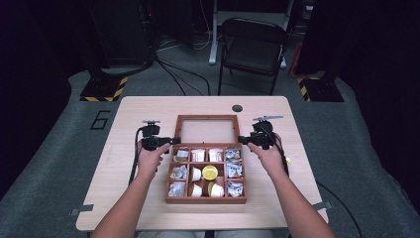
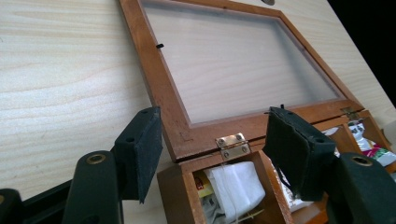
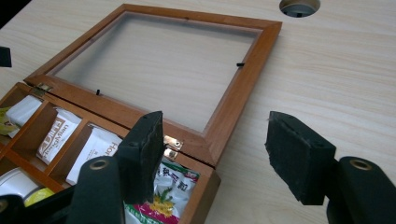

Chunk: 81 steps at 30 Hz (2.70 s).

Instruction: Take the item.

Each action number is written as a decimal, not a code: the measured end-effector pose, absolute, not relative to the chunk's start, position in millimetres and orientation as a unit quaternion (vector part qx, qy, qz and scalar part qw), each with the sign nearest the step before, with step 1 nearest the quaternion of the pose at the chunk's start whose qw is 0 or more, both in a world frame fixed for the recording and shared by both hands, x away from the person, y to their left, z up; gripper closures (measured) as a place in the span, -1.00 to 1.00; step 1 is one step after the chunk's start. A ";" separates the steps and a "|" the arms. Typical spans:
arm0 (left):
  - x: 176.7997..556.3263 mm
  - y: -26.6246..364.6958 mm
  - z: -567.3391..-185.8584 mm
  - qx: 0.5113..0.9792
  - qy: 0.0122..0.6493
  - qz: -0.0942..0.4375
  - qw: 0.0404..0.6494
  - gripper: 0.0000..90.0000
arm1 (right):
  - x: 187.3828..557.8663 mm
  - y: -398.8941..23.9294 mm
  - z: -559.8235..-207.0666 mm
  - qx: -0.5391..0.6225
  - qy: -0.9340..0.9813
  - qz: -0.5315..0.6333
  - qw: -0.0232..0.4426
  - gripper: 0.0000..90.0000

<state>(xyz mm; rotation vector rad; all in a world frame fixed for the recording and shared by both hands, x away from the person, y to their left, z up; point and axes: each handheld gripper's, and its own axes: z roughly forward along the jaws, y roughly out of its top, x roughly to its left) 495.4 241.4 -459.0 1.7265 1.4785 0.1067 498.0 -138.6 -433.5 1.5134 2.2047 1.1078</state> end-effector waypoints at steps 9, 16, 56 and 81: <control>503.2 238.7 -467.6 0.688 0.599 0.040 0.408 -0.19 | 510.4 -119.8 -444.1 0.524 0.764 0.358 0.116 -0.21; 507.8 234.9 -474.0 0.691 0.600 0.041 0.400 -0.20 | 517.8 -117.4 -451.4 0.538 0.760 0.351 0.103 -0.21; 524.8 231.6 -494.3 0.682 0.607 0.008 0.408 -0.29 | 540.6 -113.7 -478.6 0.560 0.750 0.348 0.055 -0.33; 534.4 225.3 -496.9 0.689 0.604 0.007 0.401 -0.36 | 550.0 -118.9 -488.0 0.571 0.737 0.362 0.020 -0.39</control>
